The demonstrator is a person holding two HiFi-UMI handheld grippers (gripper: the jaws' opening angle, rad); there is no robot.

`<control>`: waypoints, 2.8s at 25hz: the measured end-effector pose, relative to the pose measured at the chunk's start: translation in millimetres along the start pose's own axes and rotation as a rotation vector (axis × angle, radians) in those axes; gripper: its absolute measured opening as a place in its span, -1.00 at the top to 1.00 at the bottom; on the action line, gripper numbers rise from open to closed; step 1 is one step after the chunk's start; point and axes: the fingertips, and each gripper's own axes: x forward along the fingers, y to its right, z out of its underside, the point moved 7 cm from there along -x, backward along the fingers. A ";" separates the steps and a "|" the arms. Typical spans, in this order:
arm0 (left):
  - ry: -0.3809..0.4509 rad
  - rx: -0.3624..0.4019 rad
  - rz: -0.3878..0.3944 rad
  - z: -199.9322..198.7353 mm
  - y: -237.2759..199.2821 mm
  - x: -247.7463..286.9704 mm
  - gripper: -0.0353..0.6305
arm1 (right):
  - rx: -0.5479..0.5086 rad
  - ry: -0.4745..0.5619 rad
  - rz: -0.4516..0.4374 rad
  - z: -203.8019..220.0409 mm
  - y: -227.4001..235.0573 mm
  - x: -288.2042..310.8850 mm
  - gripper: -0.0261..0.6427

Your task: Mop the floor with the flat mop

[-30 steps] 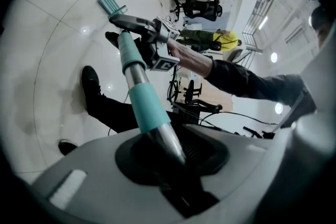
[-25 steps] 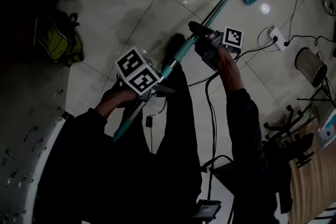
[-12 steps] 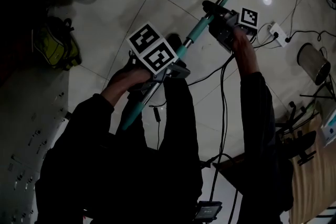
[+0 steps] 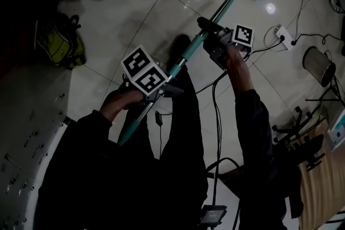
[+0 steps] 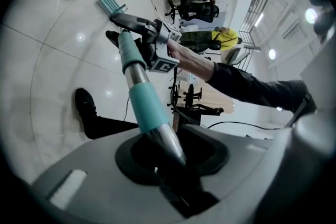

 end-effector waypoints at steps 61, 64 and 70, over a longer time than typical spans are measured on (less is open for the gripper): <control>-0.045 0.024 -0.010 -125.4 -25.8 10.3 0.49 | 0.030 0.057 0.035 -121.6 15.0 -17.6 0.39; -0.058 0.035 -0.026 -123.1 -30.2 13.4 0.50 | 0.013 0.045 0.044 -122.1 17.2 -15.6 0.39; -0.041 0.032 -0.010 -94.1 -20.5 7.8 0.50 | 0.017 0.062 0.045 -91.5 12.7 -12.6 0.39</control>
